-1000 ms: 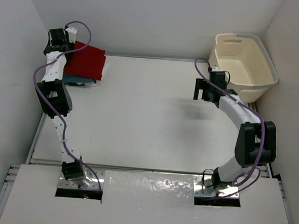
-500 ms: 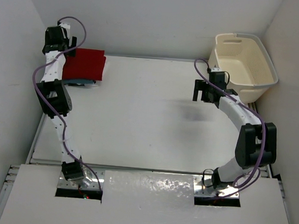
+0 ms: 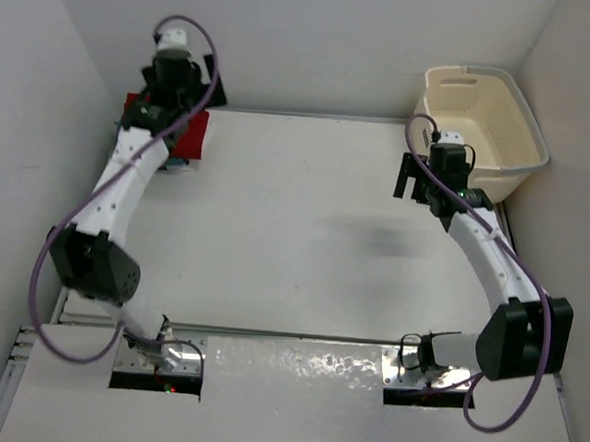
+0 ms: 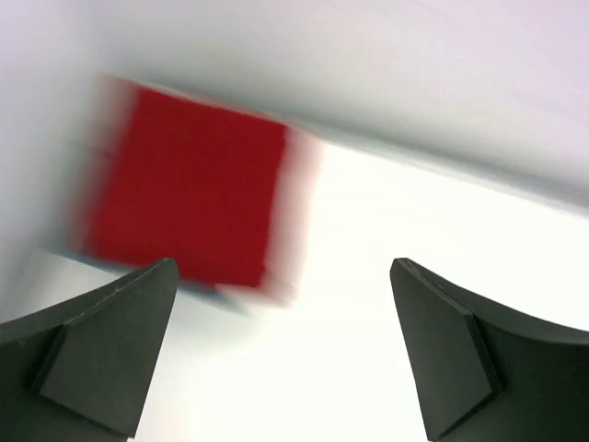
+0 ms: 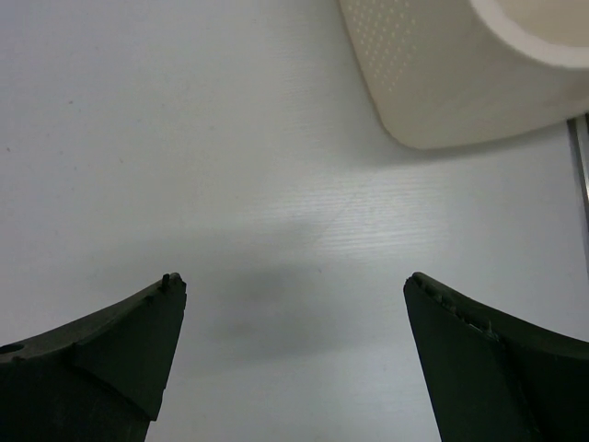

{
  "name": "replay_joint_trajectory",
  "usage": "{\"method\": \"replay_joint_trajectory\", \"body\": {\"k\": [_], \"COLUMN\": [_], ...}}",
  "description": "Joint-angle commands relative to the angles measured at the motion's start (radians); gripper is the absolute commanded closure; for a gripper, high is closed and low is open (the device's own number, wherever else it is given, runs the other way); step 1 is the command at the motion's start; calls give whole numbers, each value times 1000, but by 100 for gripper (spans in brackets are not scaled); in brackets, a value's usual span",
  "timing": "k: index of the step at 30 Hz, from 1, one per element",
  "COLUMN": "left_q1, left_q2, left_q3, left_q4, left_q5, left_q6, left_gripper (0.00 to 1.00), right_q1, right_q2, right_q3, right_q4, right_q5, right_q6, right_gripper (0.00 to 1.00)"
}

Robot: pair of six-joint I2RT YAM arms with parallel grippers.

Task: Fold and stack the t-shirts
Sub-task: Put the neatly folded tshirt into the corner of the board with the left arm

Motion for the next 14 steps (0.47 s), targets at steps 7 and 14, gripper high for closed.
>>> {"method": "replay_joint_trajectory", "body": {"k": [7, 14], "left_q1": [-219, -239], "left_q2": [-310, -344], "left_q3": [-576, -618], "left_q4": [51, 37], "left_q5": [38, -33], "left_q6": [-392, -422], "left_gripper": [0, 0], "right_q1": [5, 5], "right_q2": [-270, -338], "right_q3": [-309, -379], "right_q4": [36, 44], "right_q5": [113, 153], "right_q6": [87, 93], "right_gripper": [1, 1]}}
